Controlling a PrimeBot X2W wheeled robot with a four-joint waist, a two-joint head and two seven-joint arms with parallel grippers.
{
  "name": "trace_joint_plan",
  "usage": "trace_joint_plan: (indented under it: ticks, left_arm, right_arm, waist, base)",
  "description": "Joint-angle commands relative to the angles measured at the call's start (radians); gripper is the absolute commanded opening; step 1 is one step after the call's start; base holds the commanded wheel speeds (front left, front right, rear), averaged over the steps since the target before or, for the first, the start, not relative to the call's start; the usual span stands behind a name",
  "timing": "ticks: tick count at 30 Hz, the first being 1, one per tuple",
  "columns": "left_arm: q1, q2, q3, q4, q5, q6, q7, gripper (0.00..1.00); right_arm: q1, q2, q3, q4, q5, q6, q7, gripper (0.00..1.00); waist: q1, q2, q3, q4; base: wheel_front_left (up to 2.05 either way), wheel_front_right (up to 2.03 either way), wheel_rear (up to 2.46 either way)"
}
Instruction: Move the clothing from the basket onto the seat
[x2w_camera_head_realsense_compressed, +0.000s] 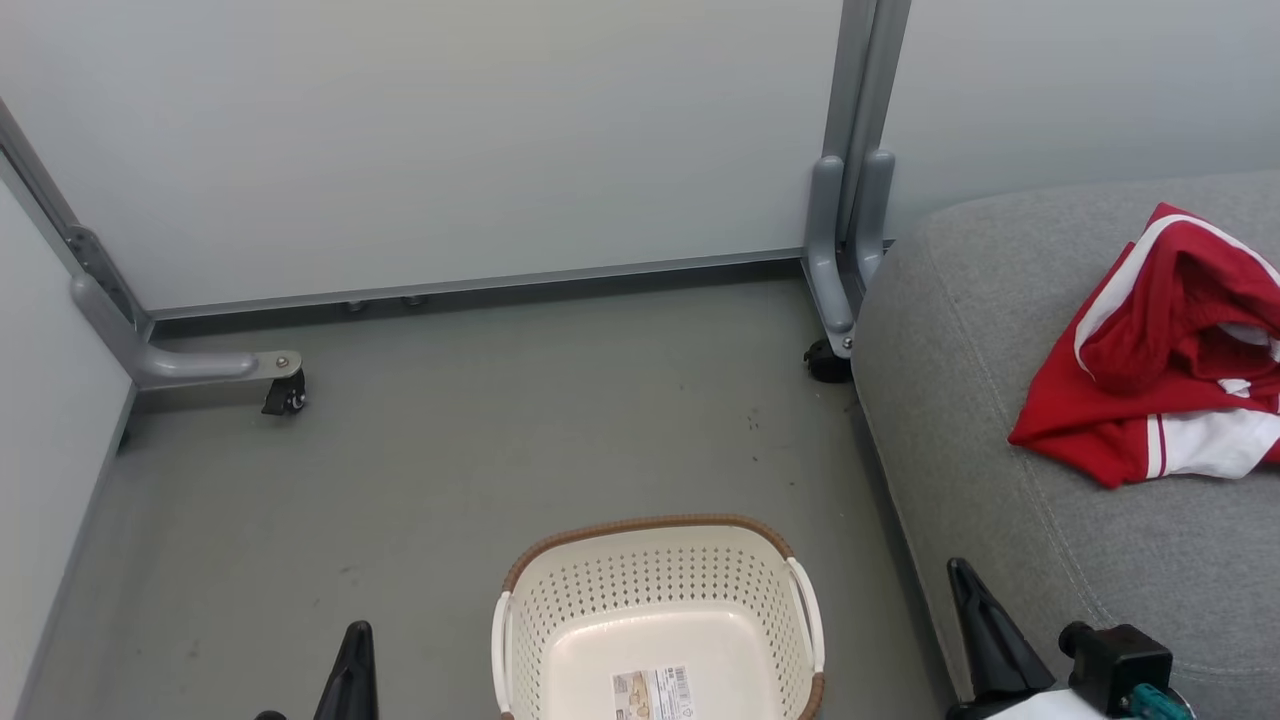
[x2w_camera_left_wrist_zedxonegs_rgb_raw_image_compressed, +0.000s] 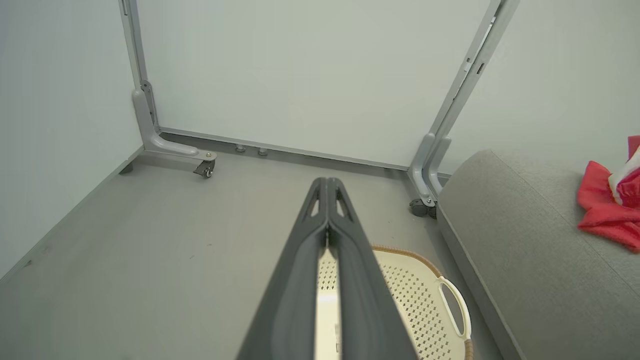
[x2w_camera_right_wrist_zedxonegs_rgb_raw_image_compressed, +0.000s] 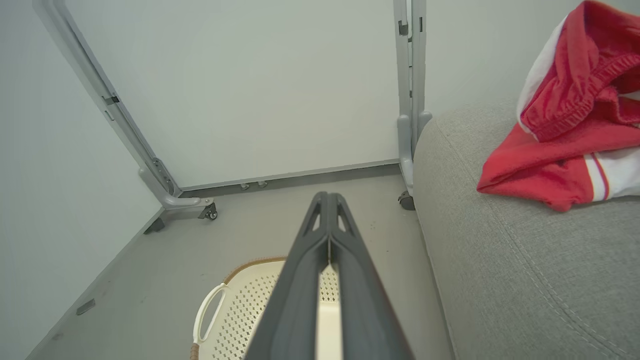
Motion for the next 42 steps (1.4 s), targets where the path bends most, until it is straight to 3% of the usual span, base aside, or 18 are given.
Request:
trace_joint_plan:
  ticks: [1,23,42]
  left_arm:
    - [-0.038,0.010,0.009,-0.009,-0.050,-0.005,0.007,0.00]
    - [-0.129,0.027,0.041,0.034,-0.427,-0.030,0.084,0.00]
    - [-0.188,0.033,0.070,0.061,-0.672,-0.046,0.142,0.00]
  right_arm:
    - [-0.035,-0.008,-0.007,-0.010,0.052,0.000,0.007,0.00]
    - [-0.106,-0.026,-0.040,0.024,0.460,0.000,0.083,0.00]
    - [-0.153,-0.033,-0.071,0.047,0.726,0.000,0.140,0.00]
  waist:
    - [0.0000,-0.0001,0.001,0.000]
    - [0.0000,-0.0001,0.016,0.004]
    - [0.0000,-0.0001,0.028,0.007]
  base:
    - [0.00,0.00,0.00]
    - [0.00,0.00,0.00]
    - [0.00,0.00,0.00]
